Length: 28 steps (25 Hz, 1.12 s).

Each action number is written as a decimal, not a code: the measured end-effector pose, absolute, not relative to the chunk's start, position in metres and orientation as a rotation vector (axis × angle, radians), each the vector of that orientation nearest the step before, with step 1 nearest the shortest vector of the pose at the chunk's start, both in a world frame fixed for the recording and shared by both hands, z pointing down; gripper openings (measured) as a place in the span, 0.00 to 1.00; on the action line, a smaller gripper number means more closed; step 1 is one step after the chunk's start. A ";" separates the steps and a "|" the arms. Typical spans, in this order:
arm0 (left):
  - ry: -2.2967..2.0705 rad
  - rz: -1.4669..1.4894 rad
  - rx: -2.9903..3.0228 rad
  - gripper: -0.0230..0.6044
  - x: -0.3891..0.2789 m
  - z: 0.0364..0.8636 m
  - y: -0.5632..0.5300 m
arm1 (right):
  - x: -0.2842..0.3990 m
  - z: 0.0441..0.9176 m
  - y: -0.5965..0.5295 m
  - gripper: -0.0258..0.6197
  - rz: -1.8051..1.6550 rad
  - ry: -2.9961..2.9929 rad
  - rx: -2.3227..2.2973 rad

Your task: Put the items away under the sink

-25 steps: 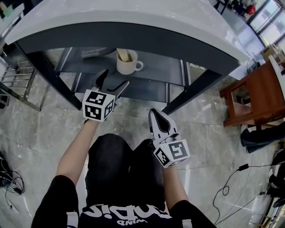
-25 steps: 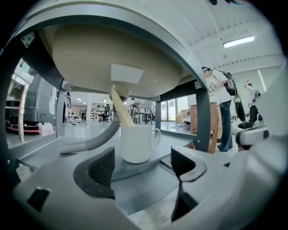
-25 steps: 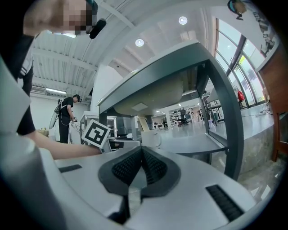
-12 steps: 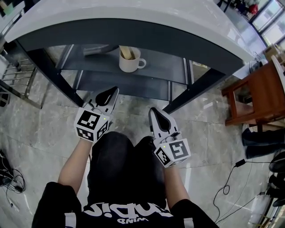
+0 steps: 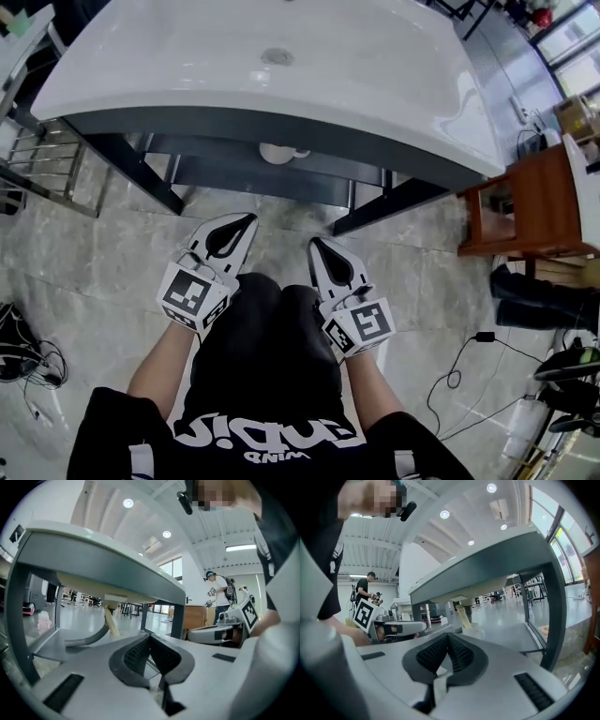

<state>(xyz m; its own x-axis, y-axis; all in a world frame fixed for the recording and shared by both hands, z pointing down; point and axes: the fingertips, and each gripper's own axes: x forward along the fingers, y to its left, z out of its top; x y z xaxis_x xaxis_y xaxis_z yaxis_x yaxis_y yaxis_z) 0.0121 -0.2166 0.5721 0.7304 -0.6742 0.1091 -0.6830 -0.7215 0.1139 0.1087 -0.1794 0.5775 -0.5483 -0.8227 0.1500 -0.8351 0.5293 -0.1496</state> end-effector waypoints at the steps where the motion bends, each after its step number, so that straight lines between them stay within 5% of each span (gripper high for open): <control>1: -1.088 0.097 2.779 0.07 0.010 0.557 -0.213 | 0.101 0.562 -0.177 0.07 0.328 -2.695 1.433; 18: -1.046 0.210 2.711 0.07 -0.034 0.252 -0.172 | 0.068 0.253 -0.162 0.07 0.476 -2.703 1.379; 28: -0.953 0.157 2.741 0.07 -0.033 0.153 -0.156 | 0.066 0.155 -0.135 0.07 0.411 -2.732 1.479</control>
